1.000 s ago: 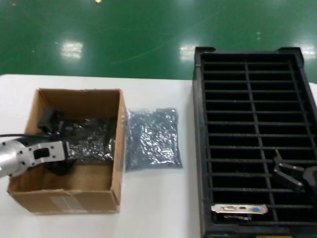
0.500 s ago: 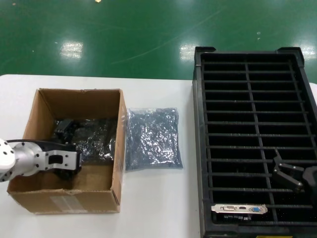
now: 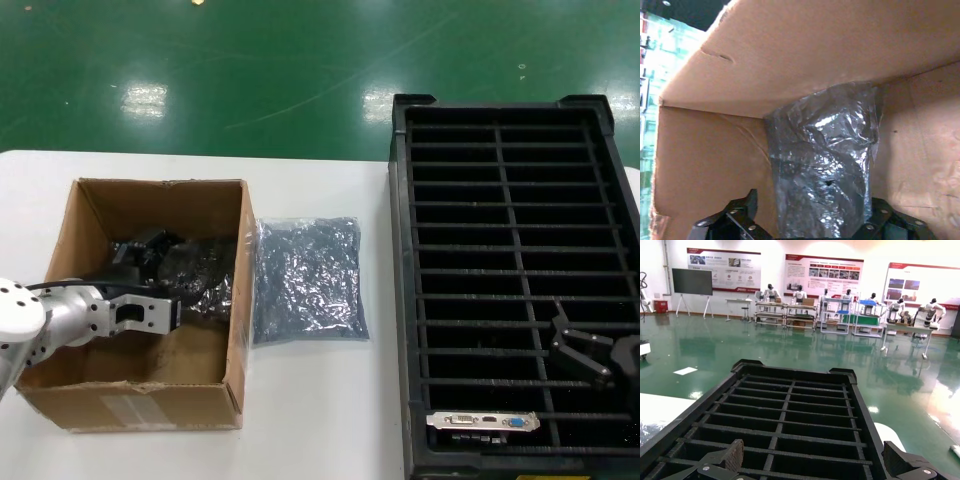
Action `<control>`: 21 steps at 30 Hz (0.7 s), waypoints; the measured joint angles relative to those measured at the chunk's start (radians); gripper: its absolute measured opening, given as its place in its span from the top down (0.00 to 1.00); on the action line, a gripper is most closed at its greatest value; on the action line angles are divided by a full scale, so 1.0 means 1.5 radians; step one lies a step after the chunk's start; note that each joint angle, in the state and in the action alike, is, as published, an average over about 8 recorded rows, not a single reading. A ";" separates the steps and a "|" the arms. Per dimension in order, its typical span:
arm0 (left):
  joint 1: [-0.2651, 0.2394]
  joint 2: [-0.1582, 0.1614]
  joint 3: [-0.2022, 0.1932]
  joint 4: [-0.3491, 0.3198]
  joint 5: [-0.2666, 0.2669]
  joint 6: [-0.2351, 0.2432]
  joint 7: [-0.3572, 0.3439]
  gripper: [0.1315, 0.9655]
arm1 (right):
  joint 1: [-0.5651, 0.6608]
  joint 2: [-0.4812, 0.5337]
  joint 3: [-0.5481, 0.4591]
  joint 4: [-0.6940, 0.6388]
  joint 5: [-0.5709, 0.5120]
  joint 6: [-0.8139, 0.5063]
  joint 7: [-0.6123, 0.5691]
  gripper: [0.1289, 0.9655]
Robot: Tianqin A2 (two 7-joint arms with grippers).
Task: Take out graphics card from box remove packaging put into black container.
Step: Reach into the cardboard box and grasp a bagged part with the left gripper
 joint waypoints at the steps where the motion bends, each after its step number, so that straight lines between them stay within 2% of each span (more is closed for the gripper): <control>1: 0.001 0.001 -0.003 0.000 -0.004 -0.001 0.007 0.26 | 0.000 0.000 0.000 0.000 0.000 0.000 0.000 0.00; 2: 0.002 0.001 -0.005 -0.001 -0.006 -0.001 0.012 0.26 | 0.000 0.000 0.000 0.000 0.000 0.000 0.000 0.00; 8: 0.016 -0.008 -0.002 -0.030 -0.003 -0.002 0.004 0.44 | 0.000 0.000 0.000 0.000 0.000 0.000 0.000 0.00; 16: 0.053 -0.040 0.018 -0.117 0.030 0.000 -0.076 0.65 | 0.000 0.000 0.000 0.000 0.000 0.000 0.000 0.00; 19: 0.064 -0.049 0.022 -0.139 0.039 -0.001 -0.096 0.74 | 0.000 0.000 0.000 0.000 0.000 0.000 0.000 0.00; 21: 0.069 -0.053 0.024 -0.148 0.041 -0.001 -0.103 0.76 | 0.000 0.000 0.000 0.000 0.000 0.000 0.000 0.00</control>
